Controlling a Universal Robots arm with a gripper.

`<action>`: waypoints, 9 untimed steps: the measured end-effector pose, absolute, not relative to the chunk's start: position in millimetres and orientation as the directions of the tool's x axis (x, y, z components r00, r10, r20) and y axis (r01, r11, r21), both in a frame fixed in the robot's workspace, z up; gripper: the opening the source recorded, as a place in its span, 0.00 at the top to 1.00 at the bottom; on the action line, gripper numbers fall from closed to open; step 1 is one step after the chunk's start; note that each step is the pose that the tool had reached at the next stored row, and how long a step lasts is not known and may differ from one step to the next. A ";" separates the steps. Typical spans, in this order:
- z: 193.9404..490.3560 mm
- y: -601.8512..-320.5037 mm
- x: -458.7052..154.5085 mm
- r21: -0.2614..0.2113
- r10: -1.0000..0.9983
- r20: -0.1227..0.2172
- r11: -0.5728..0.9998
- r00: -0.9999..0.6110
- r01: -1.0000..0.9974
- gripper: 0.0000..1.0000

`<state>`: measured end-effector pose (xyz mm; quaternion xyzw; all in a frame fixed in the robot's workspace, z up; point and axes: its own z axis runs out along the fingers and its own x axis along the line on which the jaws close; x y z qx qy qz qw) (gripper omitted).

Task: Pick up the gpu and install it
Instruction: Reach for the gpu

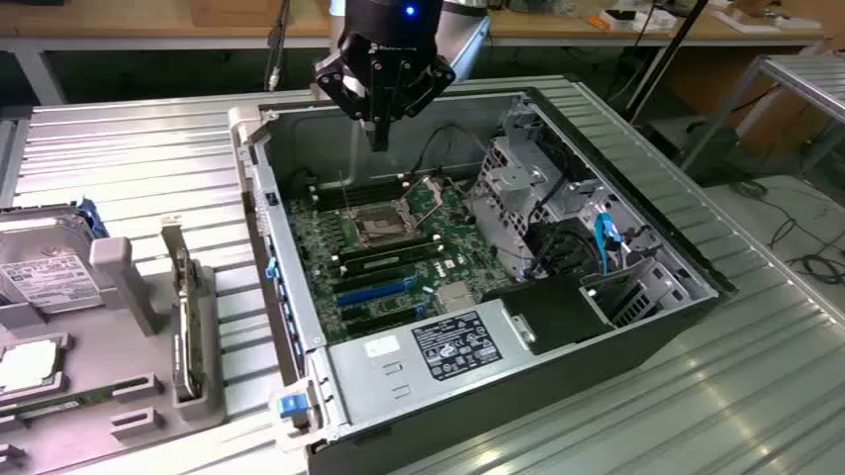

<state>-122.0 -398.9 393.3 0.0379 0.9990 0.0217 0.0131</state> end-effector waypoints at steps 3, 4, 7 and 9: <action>393.3 -398.9 -122.0 0.044 0.076 -0.024 0.996 -0.997 0.075 0.89; 393.3 -399.0 -122.0 0.044 0.076 -0.024 0.996 -0.997 0.075 0.89; 393.3 -398.9 -122.0 0.044 0.076 -0.024 0.996 -0.997 0.075 0.89; 393.3 -398.9 -122.3 0.044 0.076 -0.025 0.996 -0.997 0.075 0.89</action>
